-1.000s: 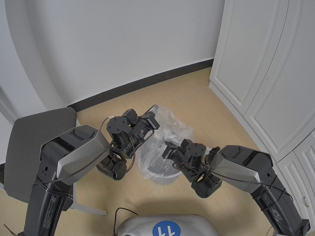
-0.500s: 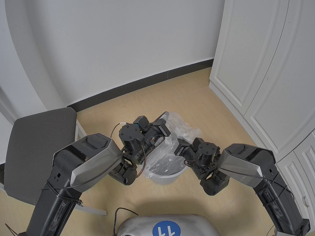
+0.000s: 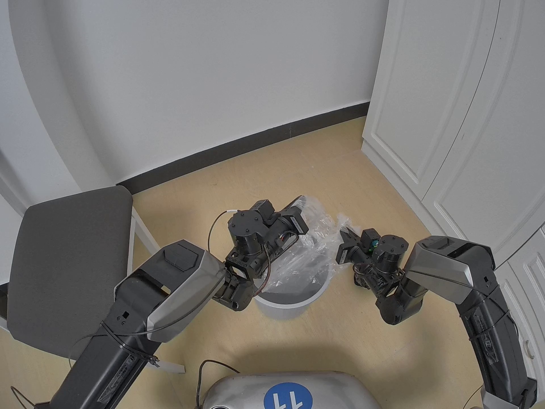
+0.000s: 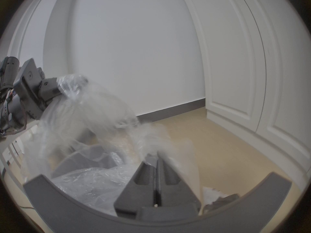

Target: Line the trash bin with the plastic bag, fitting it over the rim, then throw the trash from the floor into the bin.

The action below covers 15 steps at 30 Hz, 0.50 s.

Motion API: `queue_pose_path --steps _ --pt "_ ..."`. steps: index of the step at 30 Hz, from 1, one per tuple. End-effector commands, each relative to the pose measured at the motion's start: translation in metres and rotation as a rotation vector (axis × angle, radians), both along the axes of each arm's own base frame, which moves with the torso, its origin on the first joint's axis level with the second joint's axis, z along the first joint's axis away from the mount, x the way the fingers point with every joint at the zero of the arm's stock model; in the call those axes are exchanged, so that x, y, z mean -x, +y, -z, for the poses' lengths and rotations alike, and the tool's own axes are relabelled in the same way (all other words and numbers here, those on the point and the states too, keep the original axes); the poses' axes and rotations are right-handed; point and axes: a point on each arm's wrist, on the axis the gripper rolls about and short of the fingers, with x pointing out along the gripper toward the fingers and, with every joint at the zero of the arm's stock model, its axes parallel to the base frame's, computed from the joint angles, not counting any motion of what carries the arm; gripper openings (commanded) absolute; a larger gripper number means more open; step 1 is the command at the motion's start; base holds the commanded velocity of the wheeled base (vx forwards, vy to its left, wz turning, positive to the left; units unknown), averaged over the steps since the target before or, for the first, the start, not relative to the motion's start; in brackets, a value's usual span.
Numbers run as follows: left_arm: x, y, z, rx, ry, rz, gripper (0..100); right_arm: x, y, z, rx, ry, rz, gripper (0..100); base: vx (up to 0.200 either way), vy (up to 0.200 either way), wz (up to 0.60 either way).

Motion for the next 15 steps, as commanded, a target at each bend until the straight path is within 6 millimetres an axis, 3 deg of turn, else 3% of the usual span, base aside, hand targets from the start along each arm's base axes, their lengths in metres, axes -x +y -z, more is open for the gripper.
queue_pose_path --steps 1,15 --pt "-0.01 -0.008 0.03 -0.026 0.031 0.002 0 -0.005 -0.02 -0.012 0.019 -0.039 0.028 0 0.0 0.0 0.0" --pt "-0.029 0.009 0.056 -0.086 0.115 -0.022 0 -0.001 -0.014 -0.03 0.042 -0.071 0.021 0 0.0 0.0 0.0"
